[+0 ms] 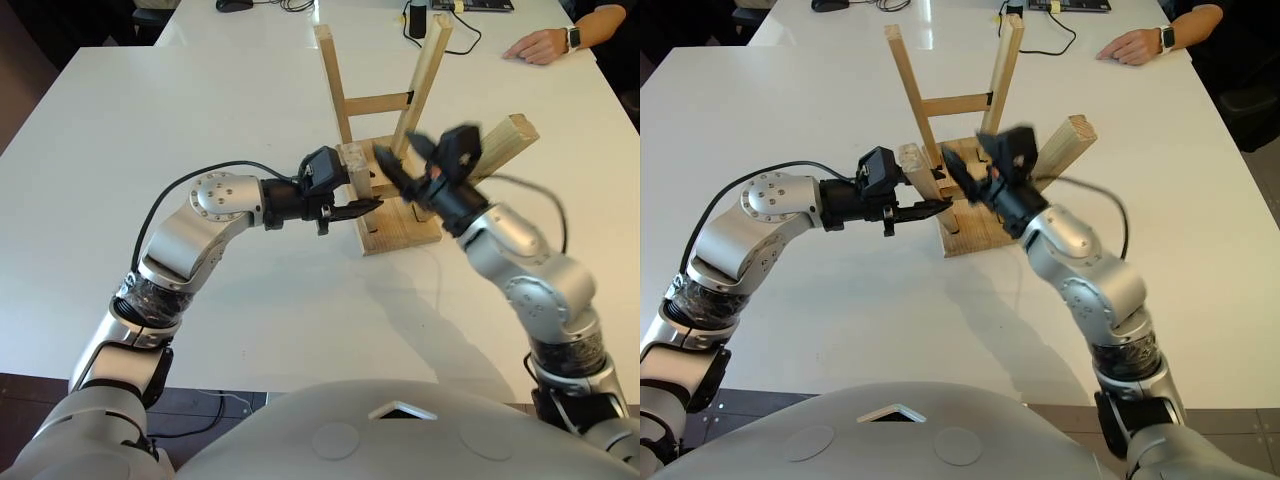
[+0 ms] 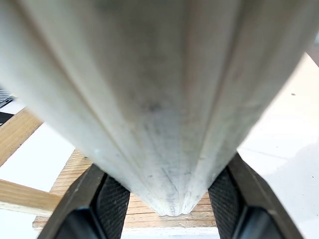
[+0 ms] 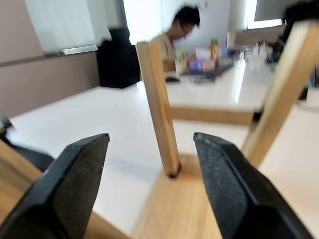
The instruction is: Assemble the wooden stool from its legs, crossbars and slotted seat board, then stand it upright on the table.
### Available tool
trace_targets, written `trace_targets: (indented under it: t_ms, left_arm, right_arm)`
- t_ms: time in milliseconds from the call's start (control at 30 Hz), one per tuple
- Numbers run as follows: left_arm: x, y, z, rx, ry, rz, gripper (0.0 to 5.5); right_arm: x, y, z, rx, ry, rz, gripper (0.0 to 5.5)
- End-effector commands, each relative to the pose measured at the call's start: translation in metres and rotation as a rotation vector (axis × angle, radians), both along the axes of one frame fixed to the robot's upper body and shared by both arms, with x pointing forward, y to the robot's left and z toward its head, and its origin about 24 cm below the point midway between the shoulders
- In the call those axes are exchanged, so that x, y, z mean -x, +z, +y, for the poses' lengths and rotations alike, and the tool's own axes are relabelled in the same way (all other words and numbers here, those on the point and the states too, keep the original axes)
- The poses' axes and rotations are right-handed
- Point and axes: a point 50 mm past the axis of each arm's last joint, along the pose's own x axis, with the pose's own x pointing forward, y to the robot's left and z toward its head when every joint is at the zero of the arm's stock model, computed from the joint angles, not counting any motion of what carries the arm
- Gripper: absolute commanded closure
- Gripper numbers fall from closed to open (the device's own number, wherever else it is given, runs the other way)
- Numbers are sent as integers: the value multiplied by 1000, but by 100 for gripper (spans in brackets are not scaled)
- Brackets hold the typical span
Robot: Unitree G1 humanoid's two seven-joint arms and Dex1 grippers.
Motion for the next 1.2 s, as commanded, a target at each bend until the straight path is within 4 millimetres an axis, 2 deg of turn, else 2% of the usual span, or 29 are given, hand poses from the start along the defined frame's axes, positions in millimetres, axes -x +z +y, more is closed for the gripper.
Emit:
trace_targets:
  t_ms: [33,133,200,267,433,567,667,733,800,900,967,1067,1133,1200]
  left_arm:
    - [5,-46,12,-217,51,180,346]
    - [3,-44,11,-226,48,174,346]
    - [2,-45,10,-233,48,172,346]
    - [1,-47,11,-245,51,174,346]
    - [0,-51,16,-266,54,189,346]
    - [-3,-49,16,-266,55,195,346]
    - [-4,-49,19,-275,57,203,346]
    - [-4,-50,21,-281,58,206,346]
    - [-4,-49,21,-284,54,206,346]
    - [-5,-47,19,-285,44,204,346]
    - [-6,-46,19,-287,34,202,346]
    - [-7,-44,20,-295,20,201,346]
    - [-8,-43,21,-302,12,202,346]
    - [-9,-42,19,-308,-1,200,346]
  right_arm:
    - [18,-65,-4,167,-11,243,238]
    - [17,-61,-1,164,8,204,238]
    - [12,-43,0,115,19,122,238]
    - [8,-18,1,39,44,16,238]
    - [7,79,-11,-226,151,-332,238]
    - [11,142,-46,-420,104,-530,238]
    - [10,163,-86,-433,-35,-607,238]
    - [1,159,-119,-354,-214,-595,238]
    - [-8,143,-150,-208,-393,-544,238]
    - [-21,93,-186,141,-587,-387,238]
    - [-23,62,-192,275,-602,-299,238]
    - [-25,30,-172,423,-504,-257,238]
    - [-28,17,-142,464,-383,-273,238]
    - [-21,17,-67,377,-68,-341,238]
